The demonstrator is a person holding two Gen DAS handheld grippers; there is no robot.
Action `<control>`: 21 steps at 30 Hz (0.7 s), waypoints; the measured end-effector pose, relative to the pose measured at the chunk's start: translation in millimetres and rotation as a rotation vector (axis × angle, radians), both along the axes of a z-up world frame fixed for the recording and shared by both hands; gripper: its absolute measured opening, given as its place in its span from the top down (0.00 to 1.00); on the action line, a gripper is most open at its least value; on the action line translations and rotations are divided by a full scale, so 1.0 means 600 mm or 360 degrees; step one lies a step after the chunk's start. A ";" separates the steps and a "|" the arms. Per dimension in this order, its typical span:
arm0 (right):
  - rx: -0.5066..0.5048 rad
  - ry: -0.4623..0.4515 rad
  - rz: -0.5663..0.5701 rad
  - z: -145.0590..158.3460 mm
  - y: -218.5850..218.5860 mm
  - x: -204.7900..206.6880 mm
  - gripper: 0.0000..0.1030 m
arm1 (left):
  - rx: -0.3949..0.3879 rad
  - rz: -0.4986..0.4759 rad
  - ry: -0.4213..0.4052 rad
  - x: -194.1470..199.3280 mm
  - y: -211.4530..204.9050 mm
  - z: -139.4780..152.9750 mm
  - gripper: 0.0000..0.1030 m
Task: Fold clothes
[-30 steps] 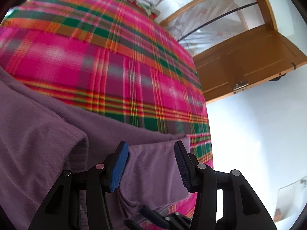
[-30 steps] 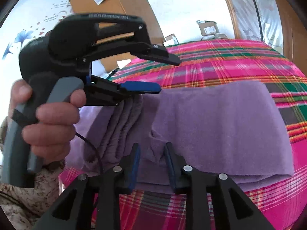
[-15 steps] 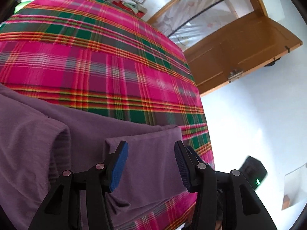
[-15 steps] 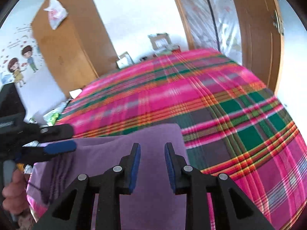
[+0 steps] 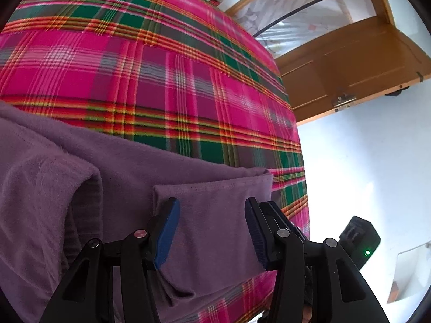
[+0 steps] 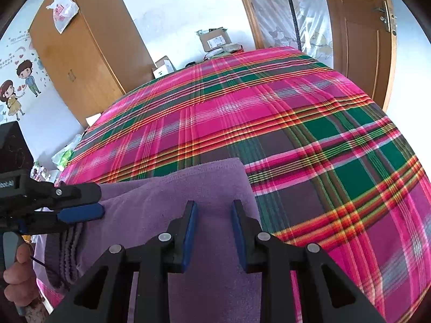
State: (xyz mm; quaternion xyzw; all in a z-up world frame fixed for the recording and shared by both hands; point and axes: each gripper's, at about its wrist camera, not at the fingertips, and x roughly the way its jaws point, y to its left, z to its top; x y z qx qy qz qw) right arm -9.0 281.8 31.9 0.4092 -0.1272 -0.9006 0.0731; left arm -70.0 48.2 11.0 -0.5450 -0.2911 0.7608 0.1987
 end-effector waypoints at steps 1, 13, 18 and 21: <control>0.0006 0.0032 0.0017 0.008 -0.005 0.017 0.73 | 0.0002 -0.0002 0.0008 0.004 -0.001 0.003 0.50; 0.0165 0.0154 0.0491 -0.005 -0.168 0.094 0.73 | 0.0002 0.0035 0.0141 0.078 -0.040 0.059 0.50; 0.0255 0.0198 0.0548 -0.011 -0.207 0.117 0.73 | 0.0021 0.0072 0.0176 0.112 -0.074 0.069 0.50; 0.0267 0.0220 0.0570 -0.008 -0.219 0.123 0.73 | 0.0026 0.0084 0.0187 0.126 -0.092 0.072 0.50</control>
